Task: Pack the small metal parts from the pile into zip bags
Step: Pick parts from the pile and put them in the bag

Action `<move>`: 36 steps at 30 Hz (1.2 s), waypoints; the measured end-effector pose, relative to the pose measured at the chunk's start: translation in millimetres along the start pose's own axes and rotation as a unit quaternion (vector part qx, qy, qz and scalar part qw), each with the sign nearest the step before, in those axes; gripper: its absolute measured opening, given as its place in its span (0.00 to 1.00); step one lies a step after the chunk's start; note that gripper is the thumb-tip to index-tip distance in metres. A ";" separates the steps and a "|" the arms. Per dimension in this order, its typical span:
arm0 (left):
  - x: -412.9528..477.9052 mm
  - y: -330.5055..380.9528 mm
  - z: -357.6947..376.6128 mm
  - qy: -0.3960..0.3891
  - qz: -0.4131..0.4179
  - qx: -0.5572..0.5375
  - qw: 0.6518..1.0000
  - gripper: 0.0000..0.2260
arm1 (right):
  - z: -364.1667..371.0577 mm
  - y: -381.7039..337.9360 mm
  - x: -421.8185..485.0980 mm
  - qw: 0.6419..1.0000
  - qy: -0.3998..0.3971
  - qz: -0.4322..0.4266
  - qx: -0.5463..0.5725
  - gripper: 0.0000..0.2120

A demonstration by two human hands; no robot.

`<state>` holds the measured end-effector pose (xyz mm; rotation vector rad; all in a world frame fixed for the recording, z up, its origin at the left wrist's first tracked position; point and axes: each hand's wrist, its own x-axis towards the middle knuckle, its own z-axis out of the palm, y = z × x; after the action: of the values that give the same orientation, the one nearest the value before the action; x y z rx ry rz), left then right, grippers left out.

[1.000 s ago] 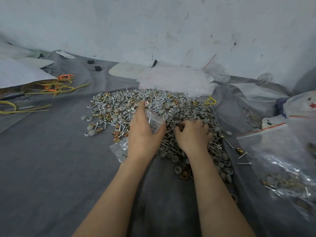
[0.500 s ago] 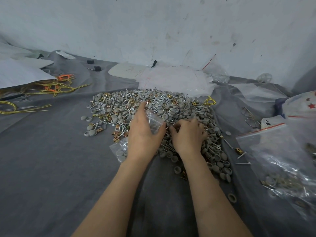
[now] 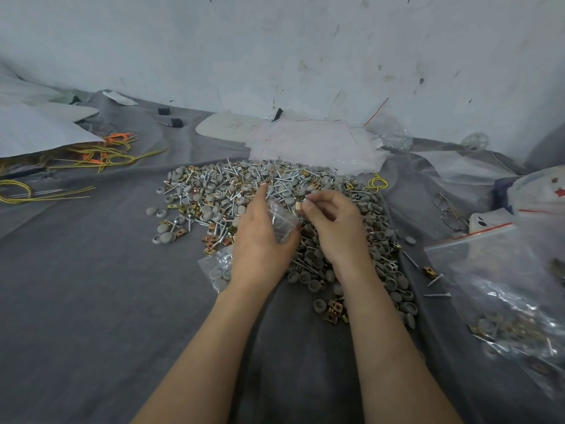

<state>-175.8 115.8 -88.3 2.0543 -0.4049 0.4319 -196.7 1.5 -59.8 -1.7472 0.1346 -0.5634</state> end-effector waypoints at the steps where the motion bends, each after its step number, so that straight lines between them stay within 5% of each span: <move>1: 0.0 0.2 0.0 -0.002 0.000 -0.002 1.000 0.37 | 1.4 -1.4 -1.3 0.999 -0.037 -0.012 -0.018 0.09; 4: 0.6 0.9 -1.3 0.000 -0.005 -0.009 1.000 0.37 | 4.5 -5.6 -4.7 0.994 -0.089 -0.035 -0.051 0.11; 8: 2.3 1.0 -3.6 0.026 -0.019 -0.022 0.999 0.37 | -8.5 -5.8 -2.4 0.985 0.000 -0.034 -0.170 0.05; 12: 3.4 1.3 -3.9 0.047 -0.027 -0.037 0.998 0.37 | -13.6 1.3 -2.8 0.900 -0.076 0.047 -0.427 0.10; 15: 5.0 -1.0 -3.0 0.064 -0.028 -0.033 0.997 0.36 | -2.5 3.0 -7.5 0.849 -0.080 0.062 -0.518 0.16; 36: 3.8 0.2 -1.5 0.057 -0.022 -0.024 0.998 0.36 | 18.0 16.1 -14.0 0.851 -0.008 0.017 -0.525 0.15</move>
<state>-172.8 116.7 -85.7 1.9774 -0.2972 0.5057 -197.8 18.6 -81.9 -2.8045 0.5404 -0.4666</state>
